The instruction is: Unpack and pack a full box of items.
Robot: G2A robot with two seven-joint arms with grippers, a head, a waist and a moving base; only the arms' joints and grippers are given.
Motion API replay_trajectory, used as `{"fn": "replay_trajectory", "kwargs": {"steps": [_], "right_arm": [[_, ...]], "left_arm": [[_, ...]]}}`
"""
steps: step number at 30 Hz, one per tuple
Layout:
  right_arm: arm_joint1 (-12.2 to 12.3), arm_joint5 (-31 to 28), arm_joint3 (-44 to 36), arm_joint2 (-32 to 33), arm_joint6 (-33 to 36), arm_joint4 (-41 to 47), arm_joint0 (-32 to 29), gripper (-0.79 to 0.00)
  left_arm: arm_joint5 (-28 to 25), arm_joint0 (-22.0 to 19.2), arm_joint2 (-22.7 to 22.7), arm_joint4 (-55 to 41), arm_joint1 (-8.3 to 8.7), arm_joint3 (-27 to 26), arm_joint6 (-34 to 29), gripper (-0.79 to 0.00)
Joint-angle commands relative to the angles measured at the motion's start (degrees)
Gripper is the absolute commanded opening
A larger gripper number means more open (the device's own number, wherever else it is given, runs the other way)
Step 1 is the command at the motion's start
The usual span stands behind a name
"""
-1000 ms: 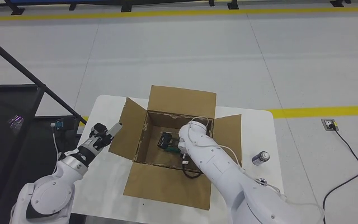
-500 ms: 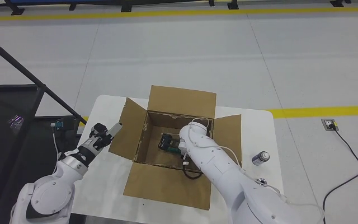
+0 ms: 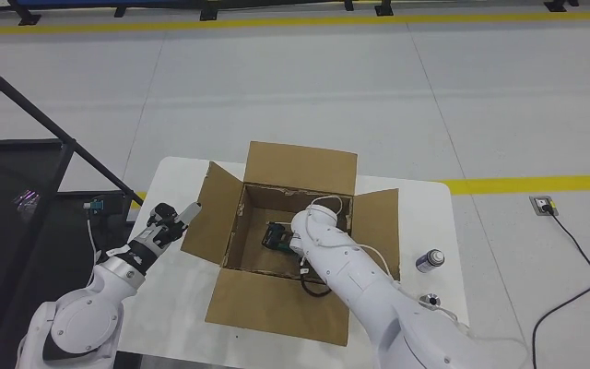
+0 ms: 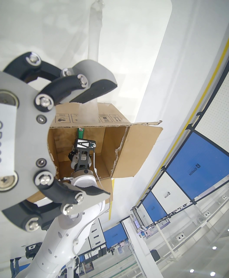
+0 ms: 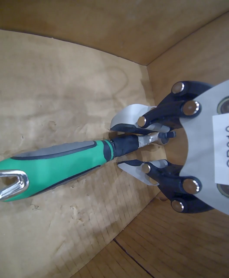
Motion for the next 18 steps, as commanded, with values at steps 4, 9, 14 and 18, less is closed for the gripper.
{"fn": "replay_trajectory", "kwargs": {"steps": [4, 9, 14, 18], "right_arm": [[0.01, -0.05, 0.00, 0.00, -0.03, 0.00, 0.01, -0.785], [-0.07, 0.41, 0.02, 0.28, 0.14, 0.38, 0.18, -0.785], [-0.09, 0.67, 0.00, 0.77, -0.49, 0.78, 0.86, -0.785], [0.04, 0.35, 0.02, 1.10, -1.94, 0.91, 1.32, -0.785]], "left_arm": [[0.00, 0.00, 0.00, 0.00, 0.00, 0.00, 0.00, 0.000], [0.00, 0.00, 0.00, 0.00, 0.00, 0.00, 0.00, 0.000], [0.00, 0.00, 0.00, 0.00, 0.00, 0.00, 0.00, 0.000], [0.00, 0.00, 0.00, 0.00, 0.00, 0.00, 0.00, 0.000]]}}
